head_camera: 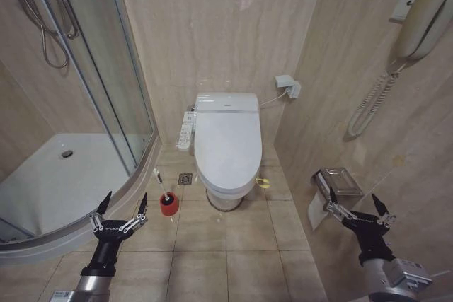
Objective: Open the toilet lid, clean the toilet bowl with a toilet brush, close the toilet lid, and flush.
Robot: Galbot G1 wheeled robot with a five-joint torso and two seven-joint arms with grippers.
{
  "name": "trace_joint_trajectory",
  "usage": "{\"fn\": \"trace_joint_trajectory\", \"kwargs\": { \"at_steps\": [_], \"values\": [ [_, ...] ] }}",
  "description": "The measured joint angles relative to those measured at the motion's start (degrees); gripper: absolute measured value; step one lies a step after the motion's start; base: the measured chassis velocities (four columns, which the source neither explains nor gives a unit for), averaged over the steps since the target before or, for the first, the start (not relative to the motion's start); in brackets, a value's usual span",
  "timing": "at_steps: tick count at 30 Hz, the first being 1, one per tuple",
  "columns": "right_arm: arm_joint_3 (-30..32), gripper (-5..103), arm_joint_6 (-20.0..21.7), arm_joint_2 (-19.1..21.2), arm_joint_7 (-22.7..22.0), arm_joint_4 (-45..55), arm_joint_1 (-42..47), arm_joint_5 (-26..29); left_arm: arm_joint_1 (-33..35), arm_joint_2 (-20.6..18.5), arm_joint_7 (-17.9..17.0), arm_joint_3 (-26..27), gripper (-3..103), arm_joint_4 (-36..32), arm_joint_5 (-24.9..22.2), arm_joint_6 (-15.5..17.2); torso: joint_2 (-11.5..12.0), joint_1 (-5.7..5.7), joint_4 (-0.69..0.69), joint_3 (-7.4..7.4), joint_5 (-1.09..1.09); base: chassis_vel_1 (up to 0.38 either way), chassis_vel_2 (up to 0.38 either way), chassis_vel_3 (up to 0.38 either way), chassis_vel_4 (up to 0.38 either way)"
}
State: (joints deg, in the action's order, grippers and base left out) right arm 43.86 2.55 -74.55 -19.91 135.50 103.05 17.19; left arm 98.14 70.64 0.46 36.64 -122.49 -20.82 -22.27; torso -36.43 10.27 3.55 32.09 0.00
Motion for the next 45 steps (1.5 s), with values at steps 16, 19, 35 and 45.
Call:
{"fn": "trace_joint_trajectory", "kwargs": {
  "at_steps": [16, 19, 35, 45],
  "values": [
    [0.00, 100, 0.00, 0.00, 0.00, 0.00, 0.00, 0.00, 0.00, 0.00, 0.00, -0.01, 100, 0.00, 0.00, 0.00, 0.00, 0.00, -0.01, 0.00, 0.00, 0.019, -0.013, -0.014, 0.010],
    [0.00, 100, 0.00, 0.00, 0.00, 0.00, 0.00, 0.00, 0.00, 0.00, 0.00, 0.00, 100, 0.00, 0.00, 0.00, 0.00, 0.01, 0.00, 0.00, 0.00, 0.000, 0.000, 0.000, 0.000],
    [0.00, 100, 0.00, 0.00, 0.00, 0.00, 0.00, 0.00, 0.00, 0.00, 0.00, 0.00, 100, 0.00, 0.00, 0.00, 0.00, 0.00, 0.01, 0.00, -0.01, 0.006, -0.035, -0.002, 0.034],
    [0.00, 100, 0.00, 0.00, 0.00, 0.00, 0.00, 0.00, 0.00, 0.00, 0.00, 0.00, 100, 0.00, 0.00, 0.00, -0.01, 0.01, -0.01, 0.00, 0.00, 0.001, -0.031, -0.007, 0.027]
  ]
}}
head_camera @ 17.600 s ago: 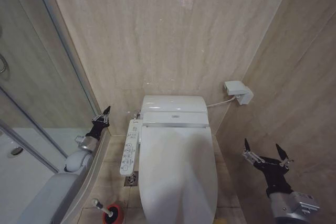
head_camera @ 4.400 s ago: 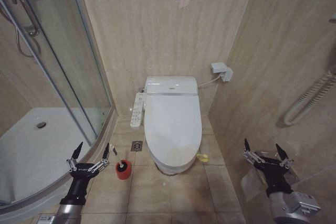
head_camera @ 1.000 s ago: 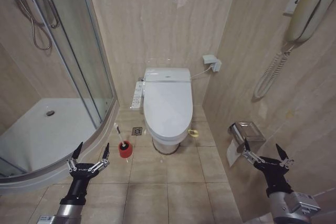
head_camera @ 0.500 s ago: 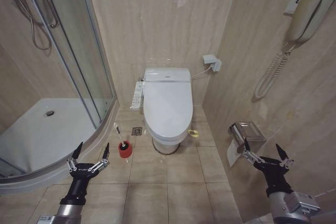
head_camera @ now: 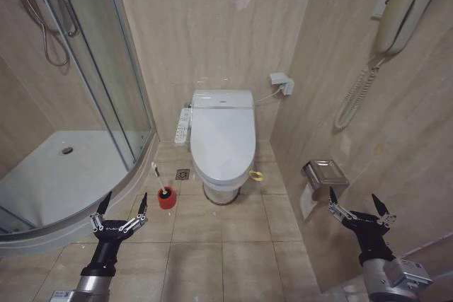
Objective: Open the toilet lid, clean the toilet bowl with a toilet brush, close the toilet lid, and flush.
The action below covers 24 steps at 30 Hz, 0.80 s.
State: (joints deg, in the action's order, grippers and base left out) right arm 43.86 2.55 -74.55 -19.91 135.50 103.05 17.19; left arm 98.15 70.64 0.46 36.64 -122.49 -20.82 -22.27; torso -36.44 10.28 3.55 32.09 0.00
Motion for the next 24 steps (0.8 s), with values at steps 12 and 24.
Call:
{"fn": "trace_joint_trajectory", "kwargs": {
  "at_steps": [12, 24],
  "values": [
    [0.00, 100, 0.00, 0.00, 0.00, 0.00, 0.00, 0.00, 0.00, 0.00, 0.00, 0.00, 100, 0.00, 0.00, 0.00, 0.00, 0.00, 0.01, 0.00, 0.00, 0.000, 0.000, 0.000, 0.000],
    [0.00, 100, 0.00, 0.00, 0.00, 0.00, 0.00, 0.00, 0.00, 0.00, 0.00, 0.00, 100, 0.00, 0.00, 0.00, 0.01, 0.00, 0.01, 0.00, 0.00, 0.000, 0.000, 0.000, 0.000]
  ]
}}
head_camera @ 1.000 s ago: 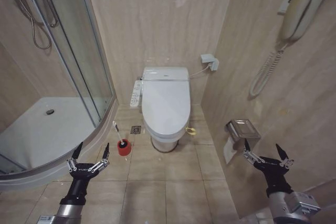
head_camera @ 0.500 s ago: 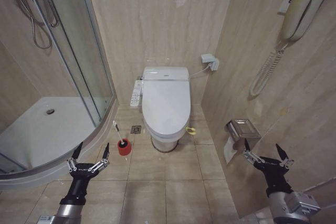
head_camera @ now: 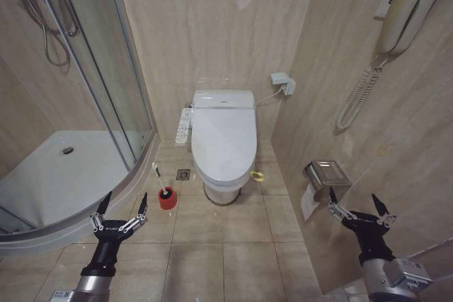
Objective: Open the toilet lid, clean the toilet bowl with a toilet brush, close the toilet lid, and flush.
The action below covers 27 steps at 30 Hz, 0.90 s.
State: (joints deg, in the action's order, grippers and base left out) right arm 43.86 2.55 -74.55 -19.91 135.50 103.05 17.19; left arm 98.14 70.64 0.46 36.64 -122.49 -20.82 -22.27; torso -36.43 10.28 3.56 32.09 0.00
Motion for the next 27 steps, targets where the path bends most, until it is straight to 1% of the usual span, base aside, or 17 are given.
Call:
{"fn": "trace_joint_trajectory", "kwargs": {
  "at_steps": [10, 27],
  "values": [
    [0.00, 100, 0.00, 0.00, 0.00, 0.00, 0.00, 0.00, 0.01, 0.00, 0.00, 0.00, 100, 0.00, 0.00, 0.00, -0.01, -0.04, 0.00, -0.01, 0.00, 0.073, -0.068, -0.069, 0.058],
    [0.00, 100, 0.00, 0.00, 0.00, 0.00, 0.00, 0.00, 0.00, 0.00, 0.00, 0.00, 100, 0.00, 0.00, 0.00, -0.01, -0.01, 0.00, 0.00, 0.00, 0.000, 0.000, 0.000, 0.000]
  ]
}}
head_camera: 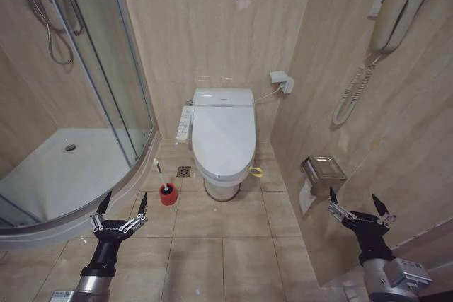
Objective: Open the toilet lid, clean the toilet bowl with a toilet brush, close the toilet lid, and flush.
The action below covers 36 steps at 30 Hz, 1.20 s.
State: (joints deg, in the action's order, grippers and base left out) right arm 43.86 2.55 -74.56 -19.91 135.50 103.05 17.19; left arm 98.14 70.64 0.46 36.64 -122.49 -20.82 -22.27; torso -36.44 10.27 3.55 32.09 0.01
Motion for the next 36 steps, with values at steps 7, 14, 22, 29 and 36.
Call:
{"fn": "trace_joint_trajectory", "kwargs": {
  "at_steps": [7, 14, 22, 29, 36],
  "values": [
    [0.00, 100, 0.00, 0.00, 0.00, 0.00, 0.00, 0.00, 0.00, 0.00, 0.00, 0.00, 100, 0.00, 0.00, 0.00, 0.01, 0.01, 0.00, 0.01, -0.01, -0.039, 0.012, 0.039, -0.019],
    [0.00, 100, 0.00, 0.00, 0.00, 0.00, 0.00, 0.00, -0.01, 0.00, 0.00, 0.00, 100, 0.00, 0.00, 0.00, 0.01, 0.02, 0.00, 0.01, 0.00, -0.036, 0.015, 0.032, -0.018],
    [0.00, 100, 0.00, 0.00, 0.00, 0.00, 0.00, 0.00, 0.00, 0.00, 0.00, 0.00, 100, 0.00, 0.00, 0.00, 0.00, 0.00, 0.00, 0.00, -0.01, 0.000, 0.000, 0.000, 0.000],
    [0.00, 100, 0.00, 0.00, 0.00, 0.00, 0.00, 0.00, 0.00, 0.00, 0.00, 0.00, 100, 0.00, 0.00, 0.00, 0.00, 0.01, 0.00, 0.00, 0.00, 0.000, 0.000, 0.000, 0.000],
    [0.00, 100, 0.00, 0.00, 0.00, 0.00, 0.00, 0.00, 0.00, 0.00, 0.00, 0.00, 100, 0.00, 0.00, 0.00, 0.00, 0.01, 0.00, 0.00, 0.00, 0.000, 0.000, 0.000, 0.000]
  ]
}}
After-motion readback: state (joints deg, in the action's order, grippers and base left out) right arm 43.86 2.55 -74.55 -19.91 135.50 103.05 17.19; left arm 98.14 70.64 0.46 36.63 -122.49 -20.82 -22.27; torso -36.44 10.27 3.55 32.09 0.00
